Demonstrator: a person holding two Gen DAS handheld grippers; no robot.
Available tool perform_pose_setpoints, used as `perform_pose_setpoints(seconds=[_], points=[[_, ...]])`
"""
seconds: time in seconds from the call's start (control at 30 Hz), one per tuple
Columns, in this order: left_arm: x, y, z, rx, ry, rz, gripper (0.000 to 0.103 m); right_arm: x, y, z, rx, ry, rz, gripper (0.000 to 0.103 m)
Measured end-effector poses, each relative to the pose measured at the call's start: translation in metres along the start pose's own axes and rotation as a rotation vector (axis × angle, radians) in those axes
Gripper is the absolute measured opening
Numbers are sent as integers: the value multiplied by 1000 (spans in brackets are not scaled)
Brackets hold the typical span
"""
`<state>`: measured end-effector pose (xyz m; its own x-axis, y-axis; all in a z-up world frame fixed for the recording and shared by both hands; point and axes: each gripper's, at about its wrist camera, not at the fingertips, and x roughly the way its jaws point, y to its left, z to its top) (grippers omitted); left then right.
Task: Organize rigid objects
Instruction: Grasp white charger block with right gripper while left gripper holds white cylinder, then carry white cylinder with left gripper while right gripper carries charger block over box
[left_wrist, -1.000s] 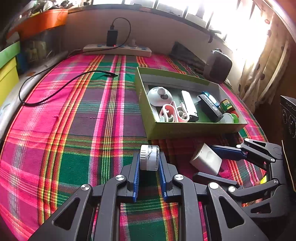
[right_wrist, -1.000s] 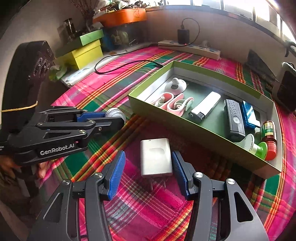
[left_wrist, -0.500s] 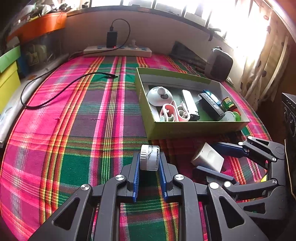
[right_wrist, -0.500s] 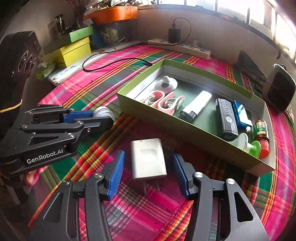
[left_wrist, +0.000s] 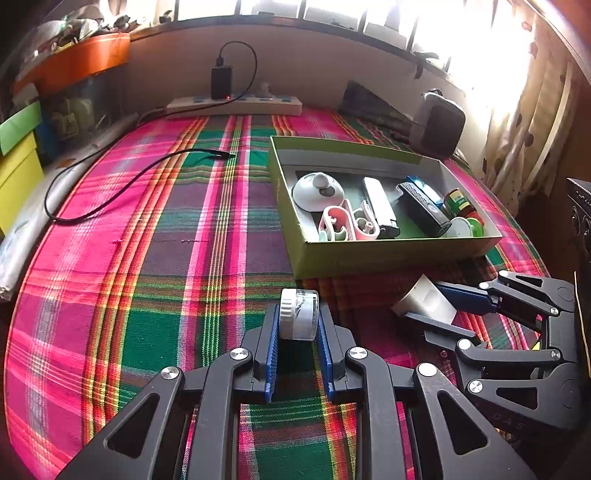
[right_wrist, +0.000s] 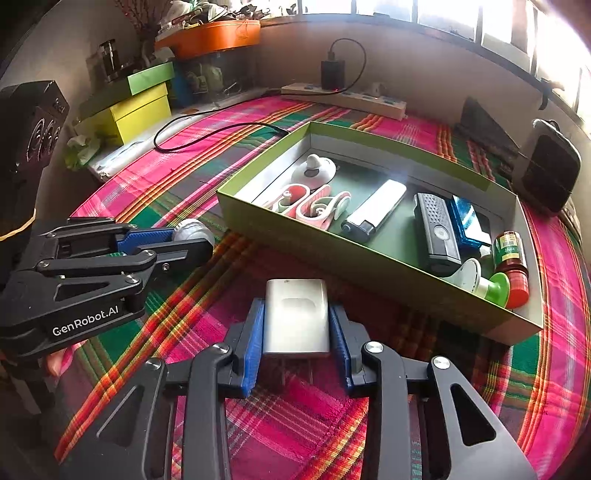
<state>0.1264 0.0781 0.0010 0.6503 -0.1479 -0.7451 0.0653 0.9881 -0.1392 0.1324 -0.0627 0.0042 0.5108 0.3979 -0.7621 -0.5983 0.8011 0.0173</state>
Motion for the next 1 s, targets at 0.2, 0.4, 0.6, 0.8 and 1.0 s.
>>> perform_pose_setpoints(seconds=[0.2, 0.4, 0.6, 0.8, 1.0], points=[[0, 0, 0, -1, 0, -1, 19, 0, 0, 0, -1, -1, 0, 35], [0, 0, 0, 0, 0, 0, 19, 0, 0, 0, 1, -1, 1, 35], [0, 0, 0, 1, 0, 2, 19, -1, 0, -1, 2, -1, 1, 35], [-1, -2, 0, 8, -2, 9, 19, -3, 0, -2, 7, -3, -5, 35], [-9, -4, 0, 20, -25, 25, 19, -8, -6, -4, 34, -14, -18, 35]])
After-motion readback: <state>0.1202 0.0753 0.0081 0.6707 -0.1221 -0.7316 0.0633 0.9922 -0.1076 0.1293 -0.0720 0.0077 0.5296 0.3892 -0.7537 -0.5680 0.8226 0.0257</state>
